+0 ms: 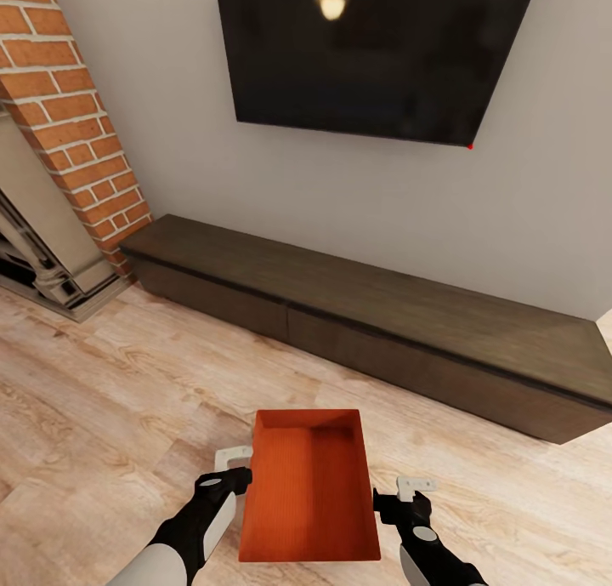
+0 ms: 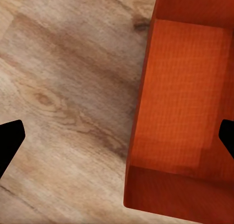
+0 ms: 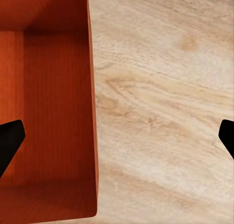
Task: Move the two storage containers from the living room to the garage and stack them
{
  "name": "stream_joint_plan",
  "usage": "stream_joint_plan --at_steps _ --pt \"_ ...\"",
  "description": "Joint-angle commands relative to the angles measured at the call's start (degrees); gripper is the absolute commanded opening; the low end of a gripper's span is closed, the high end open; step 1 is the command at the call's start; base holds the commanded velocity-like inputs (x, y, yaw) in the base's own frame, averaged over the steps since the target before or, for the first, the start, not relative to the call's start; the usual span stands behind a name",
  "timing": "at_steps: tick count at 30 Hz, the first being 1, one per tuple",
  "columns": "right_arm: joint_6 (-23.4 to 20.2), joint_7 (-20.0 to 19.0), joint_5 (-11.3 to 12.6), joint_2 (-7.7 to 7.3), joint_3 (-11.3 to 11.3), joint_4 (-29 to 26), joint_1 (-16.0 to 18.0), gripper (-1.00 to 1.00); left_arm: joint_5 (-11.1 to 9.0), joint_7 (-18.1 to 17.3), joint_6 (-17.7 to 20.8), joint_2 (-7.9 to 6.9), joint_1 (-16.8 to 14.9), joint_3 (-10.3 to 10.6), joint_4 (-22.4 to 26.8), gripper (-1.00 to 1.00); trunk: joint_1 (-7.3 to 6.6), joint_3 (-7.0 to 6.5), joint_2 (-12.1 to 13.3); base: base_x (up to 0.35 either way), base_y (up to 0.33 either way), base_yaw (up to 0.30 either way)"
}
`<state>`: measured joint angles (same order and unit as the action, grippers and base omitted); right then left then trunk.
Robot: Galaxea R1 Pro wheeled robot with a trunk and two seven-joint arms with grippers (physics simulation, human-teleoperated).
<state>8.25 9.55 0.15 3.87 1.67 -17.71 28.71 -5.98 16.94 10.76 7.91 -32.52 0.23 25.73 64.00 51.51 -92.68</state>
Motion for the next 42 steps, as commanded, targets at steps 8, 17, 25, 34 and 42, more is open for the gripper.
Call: stream_joint_plan --at_steps 8,17,25,34,42 --pt "0.2 0.3 0.1 0.0 0.1 0.0 0.0 1.0 -0.6 0.3 0.2 0.0 0.0 0.0 0.2 1.0 0.0 0.04 0.0 0.0 0.0 0.0" --pt "0.3 0.3 0.1 0.0 0.1 0.0 0.0 1.0 -0.6 0.3 0.2 0.0 0.0 0.1 -0.1 1.0 1.75 1.47 -3.2 0.0 0.0 0.0" --pt "0.7 0.2 0.1 0.0 0.2 0.0 0.0 1.0 -0.2 0.1 0.2 -0.05 0.0 0.4 -0.1 1.0 3.51 2.91 -6.4 0.0 0.0 0.0" --pt "2.7 -3.2 -0.6 0.52 0.2 0.1 0.0 1.0 -0.2 0.1 0.2 -0.01 0.0 0.3 -0.1 1.0 5.49 4.53 -10.0 0.0 0.0 0.0" --pt "3.8 -3.4 -2.8 0.68 0.1 0.1 0.0 1.0 -0.2 0.2 0.2 -0.01 0.0 0.4 -0.1 1.0 7.24 5.96 -13.3 0.0 0.0 0.0"
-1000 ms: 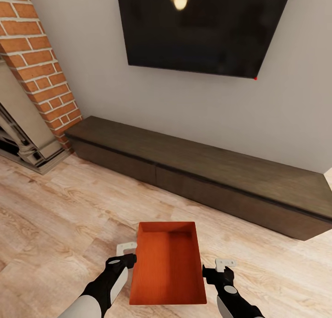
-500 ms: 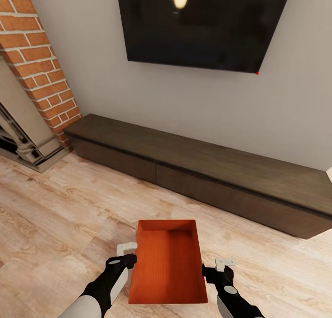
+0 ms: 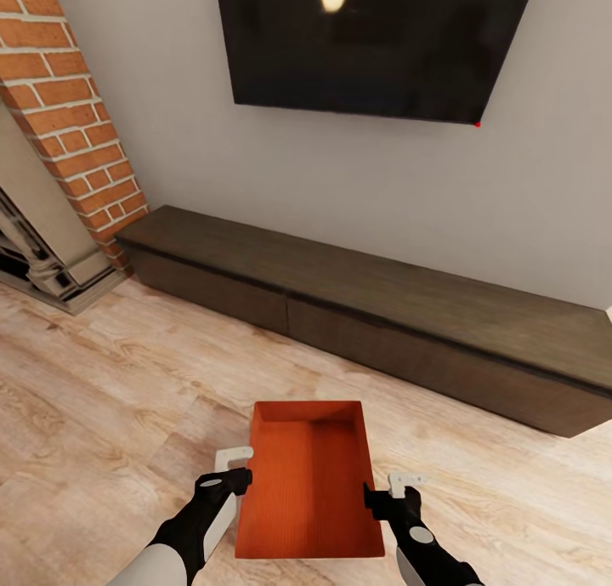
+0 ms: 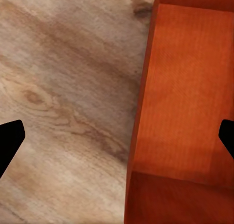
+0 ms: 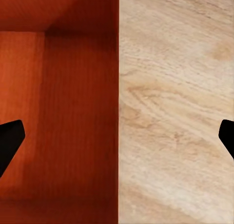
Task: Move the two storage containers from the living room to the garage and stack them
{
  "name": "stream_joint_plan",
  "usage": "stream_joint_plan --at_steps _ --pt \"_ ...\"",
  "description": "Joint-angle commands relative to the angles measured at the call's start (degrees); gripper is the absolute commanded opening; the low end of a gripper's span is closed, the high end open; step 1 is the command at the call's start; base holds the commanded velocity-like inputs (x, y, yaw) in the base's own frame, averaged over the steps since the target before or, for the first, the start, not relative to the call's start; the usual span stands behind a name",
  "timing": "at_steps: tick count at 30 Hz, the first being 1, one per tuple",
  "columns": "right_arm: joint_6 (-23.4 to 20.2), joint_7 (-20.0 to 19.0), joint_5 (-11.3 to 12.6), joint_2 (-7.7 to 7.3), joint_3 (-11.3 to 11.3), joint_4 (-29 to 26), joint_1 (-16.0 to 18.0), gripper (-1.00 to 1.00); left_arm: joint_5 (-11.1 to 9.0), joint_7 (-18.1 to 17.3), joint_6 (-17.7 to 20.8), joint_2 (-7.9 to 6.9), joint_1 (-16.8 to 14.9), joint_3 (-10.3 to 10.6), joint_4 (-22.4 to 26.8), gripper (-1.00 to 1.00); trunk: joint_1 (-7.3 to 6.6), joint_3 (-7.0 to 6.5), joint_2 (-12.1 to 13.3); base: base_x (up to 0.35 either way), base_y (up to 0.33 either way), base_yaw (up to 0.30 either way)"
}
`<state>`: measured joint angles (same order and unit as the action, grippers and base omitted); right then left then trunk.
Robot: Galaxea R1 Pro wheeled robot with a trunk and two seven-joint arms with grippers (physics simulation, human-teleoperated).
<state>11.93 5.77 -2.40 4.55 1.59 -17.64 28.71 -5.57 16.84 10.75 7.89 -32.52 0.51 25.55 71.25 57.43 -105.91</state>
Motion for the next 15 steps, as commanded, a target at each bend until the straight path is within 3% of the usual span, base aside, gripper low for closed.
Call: stream_joint_plan --at_steps 1,15 --pt "0.1 0.4 -0.2 0.01 0.2 0.1 0.0 1.0 -0.6 0.3 0.2 0.01 0.0 0.1 0.1 1.0 0.22 0.22 -0.4 0.0 0.0 0.0" --pt "0.1 0.5 0.3 0.02 -0.1 0.1 0.0 1.0 -0.6 0.3 0.2 0.02 0.0 0.0 0.1 1.0 3.29 2.74 -6.0 0.0 0.0 0.0"
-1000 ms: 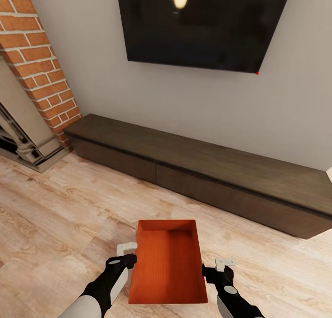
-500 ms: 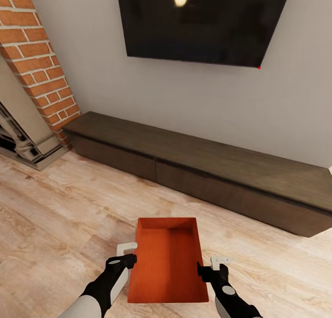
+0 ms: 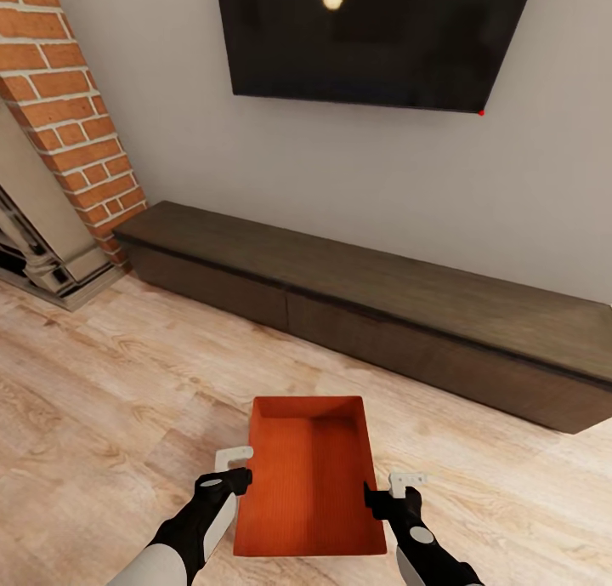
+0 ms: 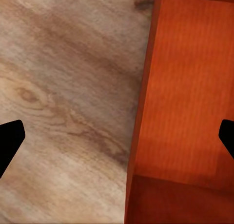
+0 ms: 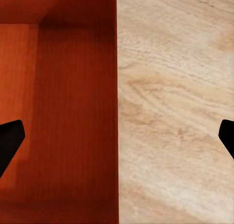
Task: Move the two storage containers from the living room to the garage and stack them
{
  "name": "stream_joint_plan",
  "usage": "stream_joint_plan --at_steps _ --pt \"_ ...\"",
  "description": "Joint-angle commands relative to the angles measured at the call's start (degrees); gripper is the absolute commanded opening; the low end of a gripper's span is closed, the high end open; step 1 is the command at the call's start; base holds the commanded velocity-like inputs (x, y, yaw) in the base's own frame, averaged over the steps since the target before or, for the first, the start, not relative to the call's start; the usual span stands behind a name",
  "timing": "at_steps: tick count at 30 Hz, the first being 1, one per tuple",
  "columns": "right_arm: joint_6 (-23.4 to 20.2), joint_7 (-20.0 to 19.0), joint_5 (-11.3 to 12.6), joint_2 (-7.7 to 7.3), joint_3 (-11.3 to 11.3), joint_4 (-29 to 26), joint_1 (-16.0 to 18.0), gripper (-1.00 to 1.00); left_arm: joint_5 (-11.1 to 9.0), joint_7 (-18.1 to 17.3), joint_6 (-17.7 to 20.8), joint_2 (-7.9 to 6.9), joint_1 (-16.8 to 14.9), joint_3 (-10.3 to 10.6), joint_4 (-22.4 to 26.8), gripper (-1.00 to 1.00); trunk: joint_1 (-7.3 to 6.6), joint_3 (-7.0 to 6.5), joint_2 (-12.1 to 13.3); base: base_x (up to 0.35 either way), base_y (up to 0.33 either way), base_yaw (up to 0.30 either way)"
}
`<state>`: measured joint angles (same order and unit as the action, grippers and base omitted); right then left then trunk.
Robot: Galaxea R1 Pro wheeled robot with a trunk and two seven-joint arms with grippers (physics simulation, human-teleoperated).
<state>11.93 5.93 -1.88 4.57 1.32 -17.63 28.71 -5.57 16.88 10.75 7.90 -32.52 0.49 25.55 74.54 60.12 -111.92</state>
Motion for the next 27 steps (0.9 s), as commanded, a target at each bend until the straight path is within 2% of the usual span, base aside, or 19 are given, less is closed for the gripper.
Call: stream_joint_plan --at_steps 1,21,27 --pt "0.1 0.3 -0.2 0.0 0.2 0.0 0.0 1.0 -0.6 0.3 0.2 0.01 0.0 0.1 0.1 1.0 0.22 0.22 -0.4 0.0 0.0 0.0" --pt "1.2 0.4 -0.1 -0.01 0.0 0.0 0.0 1.0 -0.6 -0.2 0.2 0.18 0.0 0.0 0.4 1.0 4.61 3.81 -8.5 0.0 0.0 0.0" --pt "1.2 0.4 -0.1 -0.05 0.0 0.1 0.0 1.0 -0.4 -0.2 0.4 0.12 0.0 0.1 0.4 1.0 4.61 3.81 -8.5 0.0 0.0 0.0"
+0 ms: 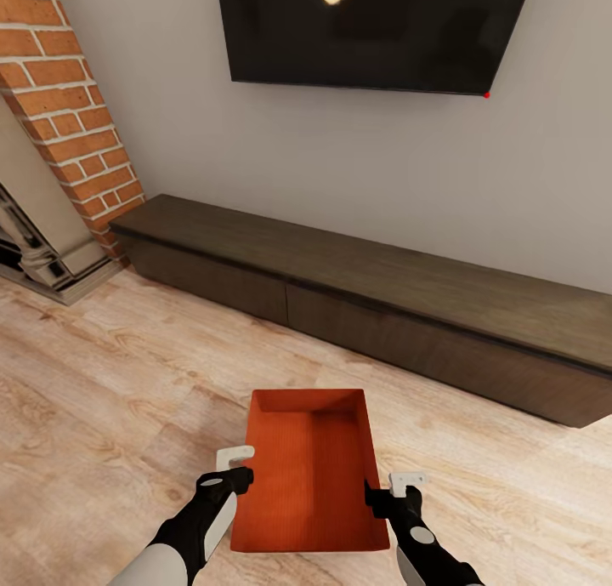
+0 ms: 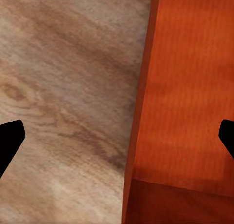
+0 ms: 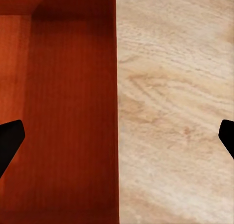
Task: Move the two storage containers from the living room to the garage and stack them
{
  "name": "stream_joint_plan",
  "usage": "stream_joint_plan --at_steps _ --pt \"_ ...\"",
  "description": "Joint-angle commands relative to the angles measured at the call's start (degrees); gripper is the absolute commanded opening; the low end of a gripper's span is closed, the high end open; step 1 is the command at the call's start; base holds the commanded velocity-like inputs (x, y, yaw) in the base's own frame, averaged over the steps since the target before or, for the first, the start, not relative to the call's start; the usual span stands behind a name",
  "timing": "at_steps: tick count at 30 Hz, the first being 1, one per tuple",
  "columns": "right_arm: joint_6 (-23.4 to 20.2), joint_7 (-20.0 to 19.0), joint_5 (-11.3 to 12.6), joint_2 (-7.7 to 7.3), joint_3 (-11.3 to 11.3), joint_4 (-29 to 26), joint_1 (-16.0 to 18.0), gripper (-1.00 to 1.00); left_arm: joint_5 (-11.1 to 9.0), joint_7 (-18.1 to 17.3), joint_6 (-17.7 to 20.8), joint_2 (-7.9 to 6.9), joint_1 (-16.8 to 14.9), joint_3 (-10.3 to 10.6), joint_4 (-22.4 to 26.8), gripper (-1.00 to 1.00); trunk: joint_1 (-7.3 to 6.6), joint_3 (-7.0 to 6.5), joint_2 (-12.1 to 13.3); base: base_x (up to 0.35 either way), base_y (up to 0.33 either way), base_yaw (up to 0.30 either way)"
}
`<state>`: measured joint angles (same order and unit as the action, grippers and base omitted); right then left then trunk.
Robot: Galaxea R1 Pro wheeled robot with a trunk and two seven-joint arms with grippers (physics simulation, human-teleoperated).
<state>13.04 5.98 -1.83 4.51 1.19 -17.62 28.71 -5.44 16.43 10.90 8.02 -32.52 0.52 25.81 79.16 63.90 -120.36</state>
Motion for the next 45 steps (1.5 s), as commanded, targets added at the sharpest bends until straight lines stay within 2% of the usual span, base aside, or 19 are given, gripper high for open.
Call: stream_joint_plan --at_steps 1,11,17,22,25,45 --pt "0.1 0.3 -0.2 0.0 0.1 0.0 0.0 1.0 -0.6 0.3 0.2 0.0 0.0 0.1 0.1 1.0 -0.01 0.04 0.0 0.0 0.0 0.0" --pt "0.1 0.3 -0.2 -0.01 0.1 0.0 0.0 1.0 -0.5 0.6 0.2 0.05 0.0 0.7 0.1 1.0 -0.01 0.04 0.0 0.0 0.0 0.0" --pt "0.1 0.3 -0.3 0.01 0.0 0.0 0.0 1.0 -0.5 0.9 0.1 0.08 0.0 5.1 -0.7 1.0 -0.01 0.04 0.0 0.0 0.0 0.0" --pt "0.1 0.3 -0.2 -0.03 0.0 0.1 0.0 1.0 -0.6 0.9 0.1 0.0 0.0 6.7 -1.5 1.0 -0.01 0.04 0.0 0.0 0.0 0.0" --pt "0.0 0.3 -0.2 -0.03 0.0 0.1 0.0 1.0 -0.6 1.0 0.1 -0.02 0.0 6.8 -1.5 1.0 -0.01 0.04 0.0 0.0 0.0 0.0" --pt "0.0 0.3 -0.2 -0.03 0.0 0.5 0.0 1.0 -0.8 1.0 0.0 -0.08 0.0 6.9 -1.9 1.0 4.38 3.63 -8.0 0.0 0.0 0.0"
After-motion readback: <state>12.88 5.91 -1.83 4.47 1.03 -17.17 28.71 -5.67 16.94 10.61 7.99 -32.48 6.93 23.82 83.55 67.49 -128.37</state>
